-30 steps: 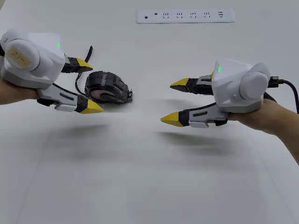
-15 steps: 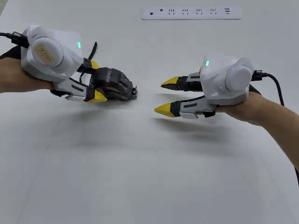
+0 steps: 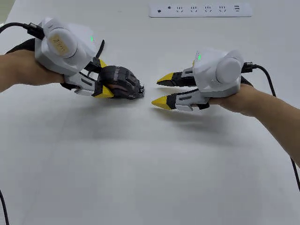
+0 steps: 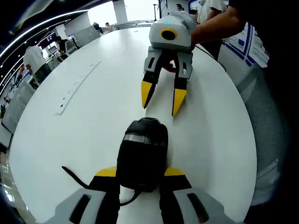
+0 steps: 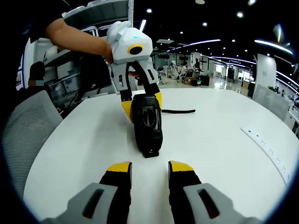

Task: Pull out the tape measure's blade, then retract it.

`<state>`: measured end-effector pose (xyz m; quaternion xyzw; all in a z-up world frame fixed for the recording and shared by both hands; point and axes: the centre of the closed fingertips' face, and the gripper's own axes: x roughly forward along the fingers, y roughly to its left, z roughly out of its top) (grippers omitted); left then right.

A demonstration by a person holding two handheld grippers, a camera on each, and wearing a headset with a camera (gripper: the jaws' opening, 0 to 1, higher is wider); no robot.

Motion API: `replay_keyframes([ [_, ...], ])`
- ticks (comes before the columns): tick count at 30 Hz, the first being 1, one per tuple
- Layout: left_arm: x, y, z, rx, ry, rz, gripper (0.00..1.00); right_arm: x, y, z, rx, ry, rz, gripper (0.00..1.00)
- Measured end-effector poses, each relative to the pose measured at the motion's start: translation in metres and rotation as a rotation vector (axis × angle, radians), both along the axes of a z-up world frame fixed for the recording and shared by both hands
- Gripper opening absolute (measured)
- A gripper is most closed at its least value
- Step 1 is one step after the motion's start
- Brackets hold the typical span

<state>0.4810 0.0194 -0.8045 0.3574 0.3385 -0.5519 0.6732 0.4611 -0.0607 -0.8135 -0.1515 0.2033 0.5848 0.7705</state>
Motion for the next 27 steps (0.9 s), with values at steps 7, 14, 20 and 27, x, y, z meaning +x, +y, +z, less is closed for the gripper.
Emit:
replay_keyframes([
  [7,0.001,0.001,-0.001,0.001,0.013,0.001,0.29,0.005,0.009,-0.004,-0.013,-0.006,0.030,0.28],
  [14,0.004,0.001,-0.001,0.021,0.040,0.001,0.29,0.011,0.019,-0.006,-0.020,-0.006,0.053,0.22],
  [20,0.004,0.001,-0.003,0.015,0.045,0.003,0.29,0.014,0.027,-0.009,-0.040,-0.022,0.082,0.20],
  [27,0.005,0.000,-0.004,0.014,0.039,0.003,0.29,0.012,0.032,-0.014,-0.065,-0.055,0.132,0.15],
])
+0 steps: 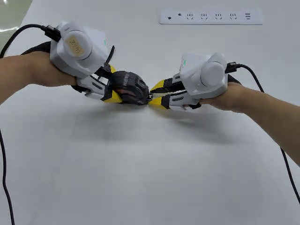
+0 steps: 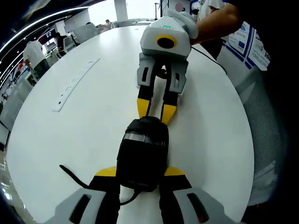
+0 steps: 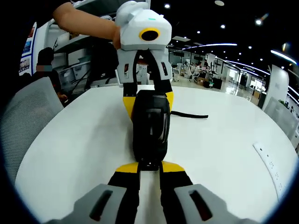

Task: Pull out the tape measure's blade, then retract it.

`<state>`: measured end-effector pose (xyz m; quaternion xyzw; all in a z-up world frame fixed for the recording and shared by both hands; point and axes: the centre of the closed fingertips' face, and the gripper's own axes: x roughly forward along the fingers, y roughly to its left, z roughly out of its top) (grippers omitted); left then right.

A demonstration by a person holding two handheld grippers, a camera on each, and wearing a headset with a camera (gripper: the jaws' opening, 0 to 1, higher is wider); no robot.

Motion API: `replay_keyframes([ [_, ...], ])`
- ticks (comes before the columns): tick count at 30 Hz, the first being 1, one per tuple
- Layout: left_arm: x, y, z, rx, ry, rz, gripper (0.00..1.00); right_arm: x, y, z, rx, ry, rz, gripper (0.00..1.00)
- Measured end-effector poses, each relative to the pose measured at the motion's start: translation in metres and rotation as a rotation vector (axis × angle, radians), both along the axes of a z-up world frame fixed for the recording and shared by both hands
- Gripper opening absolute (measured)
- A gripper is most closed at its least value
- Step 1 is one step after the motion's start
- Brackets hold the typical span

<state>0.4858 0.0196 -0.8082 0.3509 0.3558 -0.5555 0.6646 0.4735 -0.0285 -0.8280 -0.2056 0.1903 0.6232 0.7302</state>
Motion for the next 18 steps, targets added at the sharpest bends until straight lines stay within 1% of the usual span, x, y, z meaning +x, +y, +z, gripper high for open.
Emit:
replay_keyframes([
  [3,-0.0002,-0.0001,-0.0007,-0.003,-0.003,0.002,0.29,-0.0001,-0.0008,-0.0007,0.005,0.004,0.002,0.14],
  [8,-0.0009,0.0000,-0.0009,-0.016,-0.013,0.008,0.29,0.0006,-0.0015,-0.0014,0.003,-0.006,0.007,0.12],
  [10,-0.0010,0.0001,-0.0009,-0.025,-0.026,0.007,0.29,0.0012,-0.0019,-0.0014,-0.001,-0.010,0.006,0.12],
  [12,-0.0007,0.0000,-0.0008,-0.036,-0.032,0.016,0.29,0.0018,-0.0022,-0.0013,-0.003,-0.012,0.005,0.11],
  [18,0.0004,0.0006,-0.0008,-0.041,-0.026,0.026,0.28,0.0020,-0.0031,0.0004,-0.012,-0.018,0.006,0.11],
])
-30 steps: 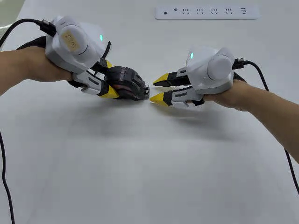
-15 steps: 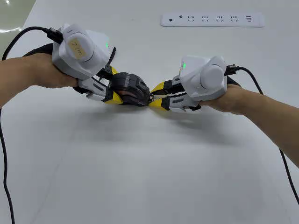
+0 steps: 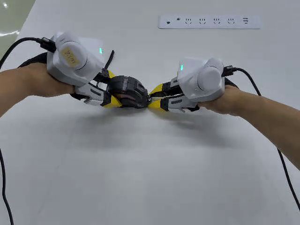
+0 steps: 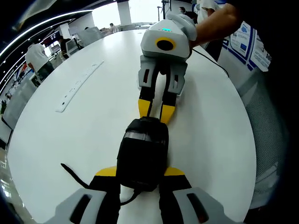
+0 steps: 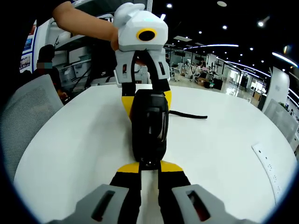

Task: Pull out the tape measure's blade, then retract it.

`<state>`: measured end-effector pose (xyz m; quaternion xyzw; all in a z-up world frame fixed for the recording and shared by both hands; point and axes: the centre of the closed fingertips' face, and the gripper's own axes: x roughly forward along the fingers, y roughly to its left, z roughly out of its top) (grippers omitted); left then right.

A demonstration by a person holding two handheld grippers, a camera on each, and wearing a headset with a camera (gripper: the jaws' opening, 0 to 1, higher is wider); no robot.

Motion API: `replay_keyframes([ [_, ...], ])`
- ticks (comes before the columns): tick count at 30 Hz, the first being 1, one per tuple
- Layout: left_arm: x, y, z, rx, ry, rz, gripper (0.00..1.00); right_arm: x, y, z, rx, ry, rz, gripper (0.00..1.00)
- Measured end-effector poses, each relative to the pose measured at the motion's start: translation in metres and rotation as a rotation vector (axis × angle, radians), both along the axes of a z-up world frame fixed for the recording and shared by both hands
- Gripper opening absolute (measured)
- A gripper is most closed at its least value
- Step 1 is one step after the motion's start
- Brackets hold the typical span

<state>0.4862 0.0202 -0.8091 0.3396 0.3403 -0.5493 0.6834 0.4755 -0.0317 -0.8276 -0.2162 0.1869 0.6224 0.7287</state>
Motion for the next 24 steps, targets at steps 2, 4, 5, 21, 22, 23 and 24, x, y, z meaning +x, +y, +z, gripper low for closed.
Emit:
replay_keyframes([
  [2,0.000,0.000,0.000,-0.002,0.003,0.003,0.28,0.000,0.000,0.001,-0.002,-0.004,0.004,0.11],
  [4,0.000,0.000,0.000,-0.002,0.003,0.003,0.28,0.000,0.000,0.001,-0.002,-0.004,0.004,0.11],
  [5,0.000,0.000,0.000,-0.002,0.003,0.004,0.28,0.000,0.000,0.001,-0.002,-0.004,0.004,0.11],
  [21,-0.002,0.002,0.001,-0.006,0.020,0.025,0.28,-0.001,-0.013,0.007,-0.016,-0.007,0.026,0.11],
  [22,-0.002,0.002,0.001,-0.006,0.020,0.026,0.28,-0.001,-0.014,0.007,-0.017,-0.007,0.027,0.11],
  [23,-0.002,0.002,0.001,-0.006,0.021,0.028,0.28,-0.001,-0.015,0.007,-0.018,-0.006,0.028,0.11],
  [24,-0.002,0.002,0.001,-0.005,0.022,0.029,0.28,-0.001,-0.016,0.007,-0.019,-0.006,0.029,0.11],
])
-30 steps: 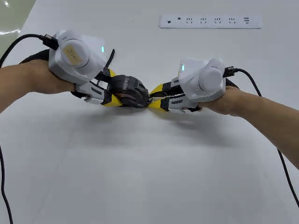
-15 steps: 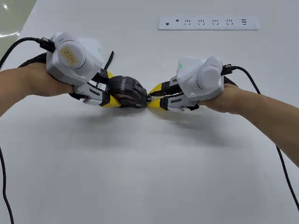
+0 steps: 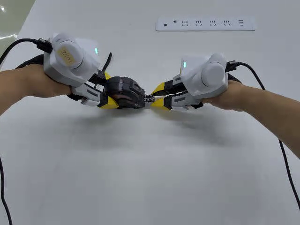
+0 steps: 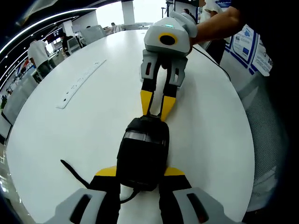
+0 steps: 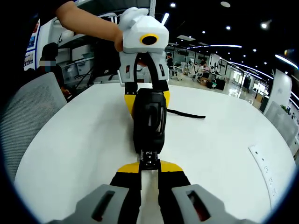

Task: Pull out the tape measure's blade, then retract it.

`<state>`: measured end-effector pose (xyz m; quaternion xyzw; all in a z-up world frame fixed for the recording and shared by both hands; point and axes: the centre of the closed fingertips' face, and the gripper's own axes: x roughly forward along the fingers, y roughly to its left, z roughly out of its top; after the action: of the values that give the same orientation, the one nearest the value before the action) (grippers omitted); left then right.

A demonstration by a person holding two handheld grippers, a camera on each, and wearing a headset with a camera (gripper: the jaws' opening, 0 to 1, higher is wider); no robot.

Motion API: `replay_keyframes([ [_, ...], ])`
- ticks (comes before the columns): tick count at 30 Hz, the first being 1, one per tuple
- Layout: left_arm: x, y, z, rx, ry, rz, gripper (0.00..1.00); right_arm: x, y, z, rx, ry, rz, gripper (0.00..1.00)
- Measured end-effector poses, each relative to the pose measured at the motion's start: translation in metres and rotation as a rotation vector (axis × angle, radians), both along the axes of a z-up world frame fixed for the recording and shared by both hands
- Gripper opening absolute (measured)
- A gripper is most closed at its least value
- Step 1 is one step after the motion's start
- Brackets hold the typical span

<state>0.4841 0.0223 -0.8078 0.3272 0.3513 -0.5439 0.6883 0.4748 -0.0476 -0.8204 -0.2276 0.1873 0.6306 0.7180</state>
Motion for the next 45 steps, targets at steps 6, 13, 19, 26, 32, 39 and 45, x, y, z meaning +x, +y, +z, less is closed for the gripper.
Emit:
replay_keyframes([
  [6,0.000,0.000,0.000,0.005,0.003,0.001,0.28,-0.001,-0.005,0.001,-0.003,0.007,0.006,0.11],
  [13,0.000,0.001,0.001,0.006,0.007,0.004,0.28,-0.002,-0.011,0.002,-0.008,0.009,0.009,0.11],
  [19,0.000,0.001,0.001,0.006,0.008,0.005,0.28,-0.003,-0.017,0.003,-0.014,0.010,0.015,0.11],
  [26,0.000,0.001,0.002,0.005,0.011,0.008,0.29,-0.003,-0.025,0.003,-0.021,0.016,0.015,0.11],
  [32,0.000,0.000,0.001,0.006,0.011,0.010,0.29,-0.003,-0.034,0.002,-0.027,0.019,0.016,0.11],
  [39,0.001,0.000,0.001,0.008,0.014,0.010,0.29,-0.004,-0.046,0.002,-0.034,0.029,0.015,0.11],
  [45,0.001,-0.001,0.001,0.012,0.019,0.009,0.29,-0.006,-0.056,0.002,-0.044,0.032,0.014,0.11],
])
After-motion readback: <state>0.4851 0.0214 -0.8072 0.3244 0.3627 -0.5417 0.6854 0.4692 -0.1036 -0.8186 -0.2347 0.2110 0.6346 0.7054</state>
